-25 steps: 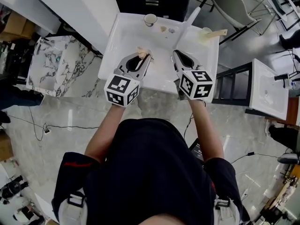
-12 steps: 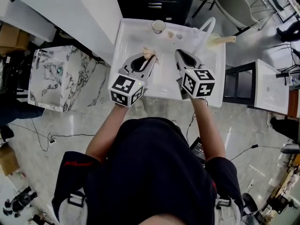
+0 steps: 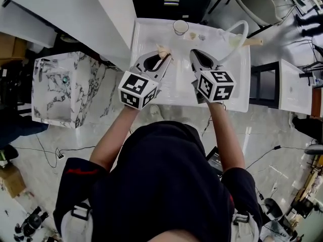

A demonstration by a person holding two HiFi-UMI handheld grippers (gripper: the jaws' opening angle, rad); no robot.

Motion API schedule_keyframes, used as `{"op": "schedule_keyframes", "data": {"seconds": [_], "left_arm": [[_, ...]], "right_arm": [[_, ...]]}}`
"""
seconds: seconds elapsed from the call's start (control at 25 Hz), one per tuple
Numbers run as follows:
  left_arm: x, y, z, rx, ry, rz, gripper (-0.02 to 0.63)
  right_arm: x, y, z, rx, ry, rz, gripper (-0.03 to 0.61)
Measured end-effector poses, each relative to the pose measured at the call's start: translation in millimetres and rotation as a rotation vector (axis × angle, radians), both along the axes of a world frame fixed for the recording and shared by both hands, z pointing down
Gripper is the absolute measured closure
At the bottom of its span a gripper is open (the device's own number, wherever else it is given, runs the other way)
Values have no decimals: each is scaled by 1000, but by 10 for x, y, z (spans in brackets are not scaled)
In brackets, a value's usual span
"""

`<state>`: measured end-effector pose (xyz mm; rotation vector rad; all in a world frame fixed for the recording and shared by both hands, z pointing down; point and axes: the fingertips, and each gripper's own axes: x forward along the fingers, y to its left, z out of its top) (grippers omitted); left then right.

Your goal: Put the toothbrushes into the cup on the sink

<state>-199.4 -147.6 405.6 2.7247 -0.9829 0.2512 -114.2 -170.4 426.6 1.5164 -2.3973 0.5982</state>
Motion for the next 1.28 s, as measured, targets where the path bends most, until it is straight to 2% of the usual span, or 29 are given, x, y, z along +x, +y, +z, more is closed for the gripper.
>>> {"op": "schedule_keyframes", "data": {"seconds": [0.2, 0.76, 1.28], "left_arm": [[-64, -87, 27, -6, 16, 1, 569], [103, -347, 163, -39, -10, 9, 569], [250, -892, 232, -60, -12, -32, 569]], "right_arm": [[-43, -13, 53, -21, 14, 4, 538], [46, -327, 144, -41, -1, -9, 538], [86, -740, 315, -81, -18, -48, 538]]}}
